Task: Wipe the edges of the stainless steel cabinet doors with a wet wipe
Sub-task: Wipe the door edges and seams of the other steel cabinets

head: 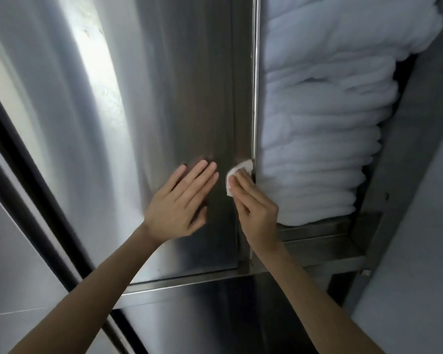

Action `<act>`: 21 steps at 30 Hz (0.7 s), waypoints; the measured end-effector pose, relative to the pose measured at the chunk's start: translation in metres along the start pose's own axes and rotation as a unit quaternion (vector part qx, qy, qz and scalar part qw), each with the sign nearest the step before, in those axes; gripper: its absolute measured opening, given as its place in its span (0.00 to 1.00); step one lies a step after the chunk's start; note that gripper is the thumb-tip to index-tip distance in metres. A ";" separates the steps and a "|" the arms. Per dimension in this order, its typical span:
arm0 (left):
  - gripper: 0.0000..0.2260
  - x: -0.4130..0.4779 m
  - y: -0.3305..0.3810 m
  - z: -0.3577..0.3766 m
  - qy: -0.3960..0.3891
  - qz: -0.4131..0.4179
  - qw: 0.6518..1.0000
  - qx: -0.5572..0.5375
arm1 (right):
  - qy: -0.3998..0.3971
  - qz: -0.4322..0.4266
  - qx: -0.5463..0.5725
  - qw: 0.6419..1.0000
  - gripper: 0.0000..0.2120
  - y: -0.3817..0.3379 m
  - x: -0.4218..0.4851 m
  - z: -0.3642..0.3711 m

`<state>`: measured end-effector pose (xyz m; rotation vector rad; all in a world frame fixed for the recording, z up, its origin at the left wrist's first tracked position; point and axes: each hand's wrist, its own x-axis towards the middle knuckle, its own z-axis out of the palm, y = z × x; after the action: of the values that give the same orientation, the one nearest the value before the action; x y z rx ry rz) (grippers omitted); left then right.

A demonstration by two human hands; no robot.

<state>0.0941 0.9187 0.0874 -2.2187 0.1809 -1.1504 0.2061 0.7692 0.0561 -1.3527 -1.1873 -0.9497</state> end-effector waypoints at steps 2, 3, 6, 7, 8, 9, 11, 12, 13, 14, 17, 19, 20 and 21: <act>0.27 -0.005 0.003 0.003 -0.032 0.065 0.997 -0.001 | 0.018 -0.019 -0.008 1.000 0.14 0.003 0.017 0.002; 0.27 -0.008 0.006 0.004 -0.046 0.072 0.996 -0.003 | 0.019 -0.024 -0.015 0.999 0.14 0.005 0.015 0.002; 0.28 -0.018 0.017 0.005 -0.075 0.035 0.997 -0.003 | -0.015 -0.010 -0.043 0.999 0.16 0.007 -0.035 0.000; 0.28 -0.020 0.021 0.007 -0.076 0.024 0.997 0.000 | -0.033 0.002 -0.049 0.998 0.17 0.008 -0.059 -0.002; 0.29 -0.022 0.025 0.008 -0.074 0.013 0.997 0.003 | -0.056 0.013 -0.052 0.997 0.18 0.009 -0.083 -0.004; 0.30 -0.023 0.027 0.010 -0.070 0.005 0.998 0.005 | -0.082 0.017 -0.057 0.995 0.19 0.011 -0.104 -0.007; 0.30 -0.023 0.029 0.012 -0.061 -0.004 0.998 0.005 | -0.138 0.009 -0.069 0.988 0.21 0.016 -0.132 -0.013; 0.30 -0.023 0.029 0.012 -0.059 -0.005 0.998 0.002 | -0.162 0.004 -0.075 0.984 0.22 0.019 -0.140 -0.017; 0.29 -0.023 0.030 0.012 -0.058 -0.004 0.998 0.000 | -0.187 -0.003 -0.083 0.979 0.23 0.021 -0.146 -0.022; 0.29 -0.023 0.030 0.012 -0.058 -0.004 0.998 -0.001 | -0.215 -0.009 -0.092 0.972 0.24 0.021 -0.150 -0.026; 0.27 -0.022 0.030 0.009 -0.056 -0.007 0.998 -0.007 | -0.283 -0.003 -0.090 0.955 0.26 0.016 -0.153 -0.037; 0.27 -0.021 0.030 0.007 -0.054 -0.005 0.999 -0.003 | -0.281 -0.005 -0.100 0.954 0.26 0.012 -0.145 -0.042; 0.27 -0.020 0.031 0.007 -0.053 -0.005 0.999 -0.004 | -0.266 -0.007 -0.104 0.958 0.24 0.010 -0.139 -0.044; 0.27 -0.020 0.031 0.006 -0.055 -0.007 0.998 -0.009 | -0.240 -0.003 -0.097 0.966 0.23 0.009 -0.132 -0.047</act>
<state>0.0911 0.9045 0.0524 -2.2949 0.1318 -1.0351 0.1928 0.7037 -0.0674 -1.8061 -1.4862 -0.7769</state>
